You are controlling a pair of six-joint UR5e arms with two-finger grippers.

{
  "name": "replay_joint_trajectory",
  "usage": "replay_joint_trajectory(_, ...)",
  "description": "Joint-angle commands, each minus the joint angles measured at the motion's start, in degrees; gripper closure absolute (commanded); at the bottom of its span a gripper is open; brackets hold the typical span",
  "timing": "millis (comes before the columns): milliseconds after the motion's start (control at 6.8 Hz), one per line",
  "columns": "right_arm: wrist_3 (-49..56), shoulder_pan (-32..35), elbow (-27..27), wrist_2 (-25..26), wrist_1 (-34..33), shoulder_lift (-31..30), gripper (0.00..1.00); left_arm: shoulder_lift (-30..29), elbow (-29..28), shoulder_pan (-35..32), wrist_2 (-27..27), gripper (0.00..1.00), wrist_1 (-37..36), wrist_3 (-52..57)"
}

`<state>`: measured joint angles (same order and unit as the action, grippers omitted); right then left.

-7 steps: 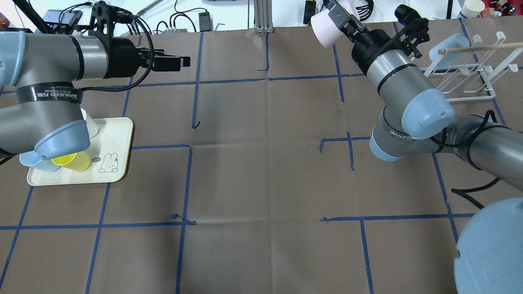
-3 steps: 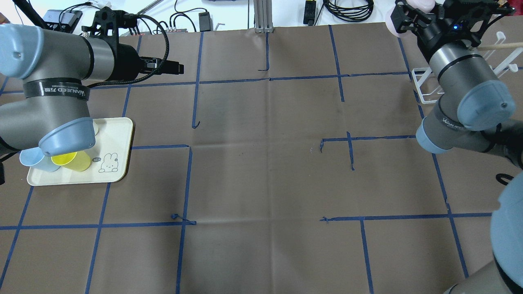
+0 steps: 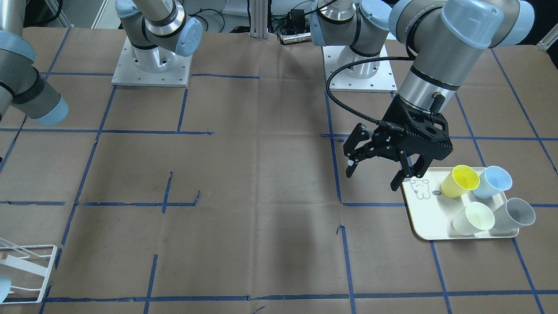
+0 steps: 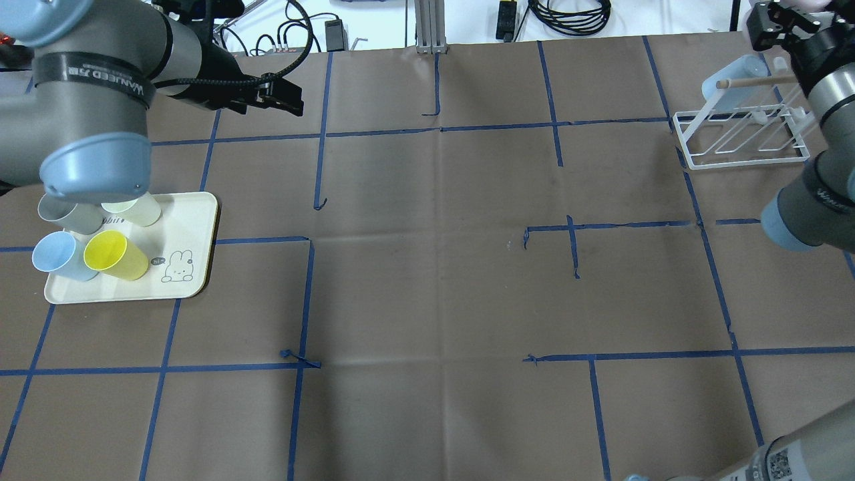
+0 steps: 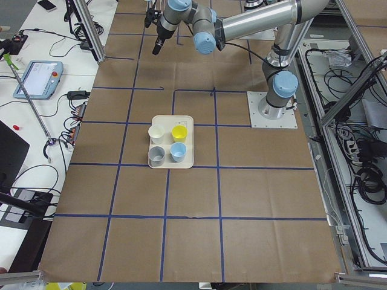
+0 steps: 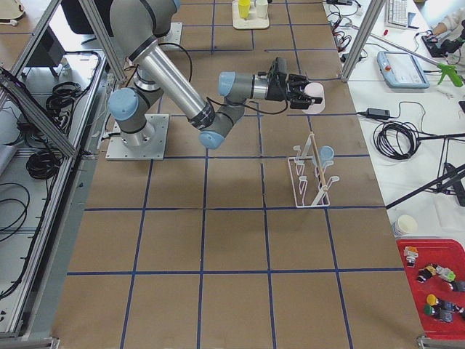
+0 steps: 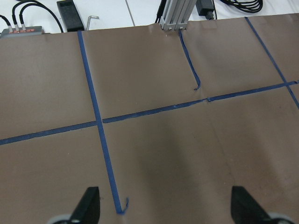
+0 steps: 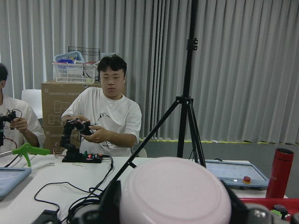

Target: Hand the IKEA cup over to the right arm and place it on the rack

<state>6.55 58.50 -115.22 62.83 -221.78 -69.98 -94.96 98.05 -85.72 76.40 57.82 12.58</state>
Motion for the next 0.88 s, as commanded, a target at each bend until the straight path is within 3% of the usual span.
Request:
replay_joint_trajectory(0, 3.8, -9.5, 2.7, -8.4, 1.4, 0.8, 0.53, 0.6, -5.0, -0.3, 6.8, 0.00, 13.9, -2.4)
replay_joint_trajectory(147, 3.9, -12.2, 6.5, -13.6, 3.3, 3.2, 0.53, 0.8, -5.0, -0.4, 8.9, 0.00, 18.0, -4.5)
replay_joint_trajectory(441, 4.5, -13.9, 14.1, -17.3, 3.5, 12.7, 0.52, 1.8, -5.4, -0.4, 9.5, 0.00, 25.9, -7.4)
replay_joint_trajectory(735, 4.4, -14.3, 20.5, -18.1, 4.0, 17.0, 0.52, 1.3, -8.2, -0.3, 10.3, 0.00, 33.0, -8.0)
